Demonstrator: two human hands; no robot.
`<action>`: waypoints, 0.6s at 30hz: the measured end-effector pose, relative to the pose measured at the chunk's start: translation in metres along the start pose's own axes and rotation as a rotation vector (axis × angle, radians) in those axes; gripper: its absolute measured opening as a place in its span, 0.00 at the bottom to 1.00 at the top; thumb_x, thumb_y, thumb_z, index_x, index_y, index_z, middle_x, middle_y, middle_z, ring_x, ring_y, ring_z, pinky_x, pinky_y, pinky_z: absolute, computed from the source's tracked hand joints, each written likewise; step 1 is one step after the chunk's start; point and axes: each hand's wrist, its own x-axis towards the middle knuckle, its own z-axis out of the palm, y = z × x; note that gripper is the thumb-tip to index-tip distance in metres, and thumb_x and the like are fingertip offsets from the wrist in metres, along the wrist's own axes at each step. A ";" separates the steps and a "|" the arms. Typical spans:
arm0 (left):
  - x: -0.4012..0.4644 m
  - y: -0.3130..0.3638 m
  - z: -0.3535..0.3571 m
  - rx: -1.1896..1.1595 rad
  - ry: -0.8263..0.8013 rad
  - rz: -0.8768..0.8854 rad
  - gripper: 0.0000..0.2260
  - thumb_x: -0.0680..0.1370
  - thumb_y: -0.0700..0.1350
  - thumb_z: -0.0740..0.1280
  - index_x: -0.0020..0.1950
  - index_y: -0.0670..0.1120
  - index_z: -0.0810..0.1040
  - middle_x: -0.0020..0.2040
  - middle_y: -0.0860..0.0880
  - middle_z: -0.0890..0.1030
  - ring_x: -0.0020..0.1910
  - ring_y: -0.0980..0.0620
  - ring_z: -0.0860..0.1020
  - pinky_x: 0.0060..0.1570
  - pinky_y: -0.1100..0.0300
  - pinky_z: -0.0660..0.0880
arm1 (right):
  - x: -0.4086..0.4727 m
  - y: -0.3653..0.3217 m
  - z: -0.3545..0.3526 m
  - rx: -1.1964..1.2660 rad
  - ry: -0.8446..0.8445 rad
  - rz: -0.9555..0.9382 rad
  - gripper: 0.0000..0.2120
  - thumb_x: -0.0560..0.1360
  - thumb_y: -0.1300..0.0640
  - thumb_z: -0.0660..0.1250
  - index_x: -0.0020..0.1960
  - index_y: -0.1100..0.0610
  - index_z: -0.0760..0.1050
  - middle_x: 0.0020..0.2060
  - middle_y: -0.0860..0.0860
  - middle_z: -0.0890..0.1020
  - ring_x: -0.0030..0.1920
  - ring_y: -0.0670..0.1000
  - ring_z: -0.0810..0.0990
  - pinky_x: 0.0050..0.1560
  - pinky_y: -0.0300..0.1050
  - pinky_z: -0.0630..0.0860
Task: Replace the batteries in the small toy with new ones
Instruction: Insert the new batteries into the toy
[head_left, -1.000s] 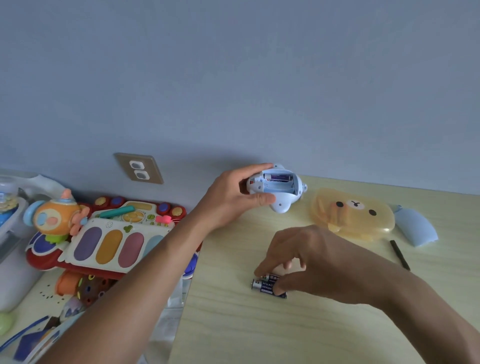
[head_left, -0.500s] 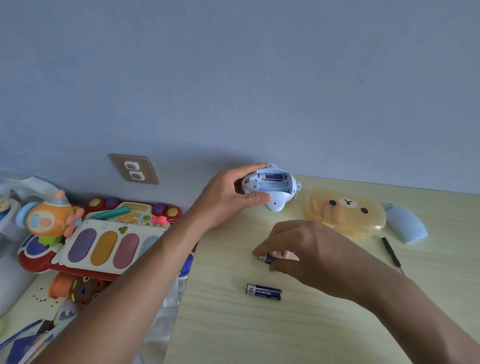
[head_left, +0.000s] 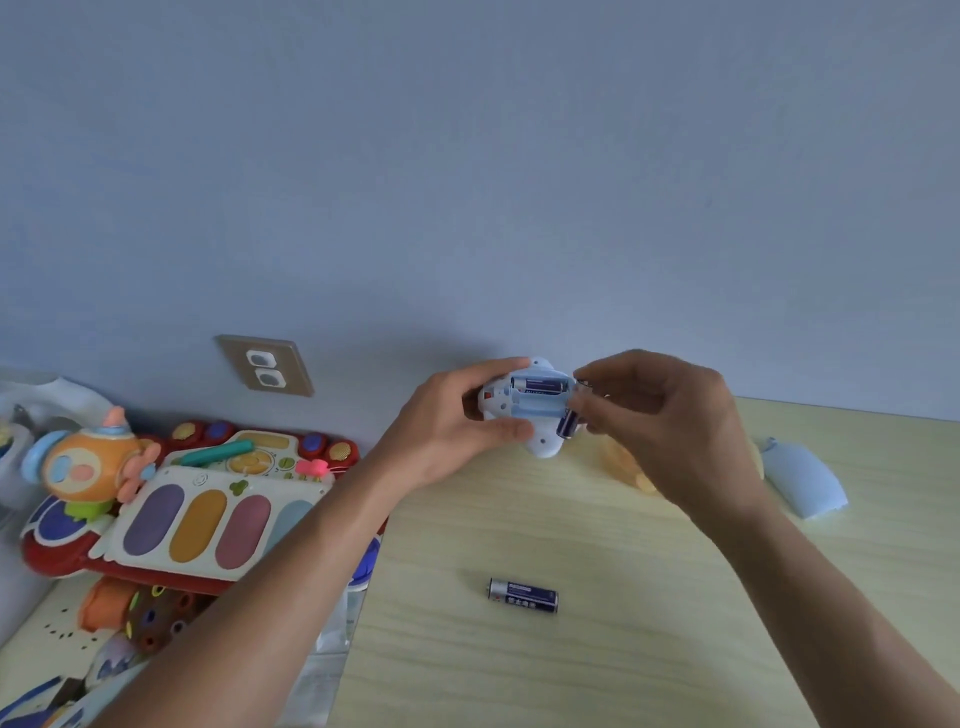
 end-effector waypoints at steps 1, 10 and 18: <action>0.000 -0.001 0.000 -0.010 -0.001 -0.004 0.32 0.66 0.56 0.82 0.70 0.59 0.79 0.60 0.57 0.86 0.59 0.55 0.84 0.67 0.46 0.77 | 0.005 0.000 0.003 0.036 0.045 0.017 0.05 0.71 0.60 0.77 0.44 0.51 0.84 0.36 0.44 0.87 0.38 0.42 0.86 0.39 0.35 0.81; -0.002 0.003 0.000 0.019 -0.007 0.003 0.31 0.69 0.53 0.81 0.71 0.59 0.77 0.61 0.58 0.85 0.58 0.61 0.84 0.65 0.51 0.79 | 0.017 0.011 0.031 -0.146 0.169 0.024 0.02 0.72 0.56 0.76 0.43 0.52 0.84 0.36 0.40 0.84 0.37 0.36 0.79 0.36 0.27 0.72; -0.001 0.002 0.000 0.022 -0.001 0.014 0.32 0.69 0.51 0.82 0.72 0.57 0.78 0.61 0.58 0.85 0.59 0.61 0.84 0.66 0.53 0.78 | 0.021 0.029 0.032 -0.350 0.176 -0.138 0.02 0.70 0.60 0.78 0.42 0.55 0.87 0.40 0.49 0.82 0.35 0.44 0.78 0.37 0.25 0.68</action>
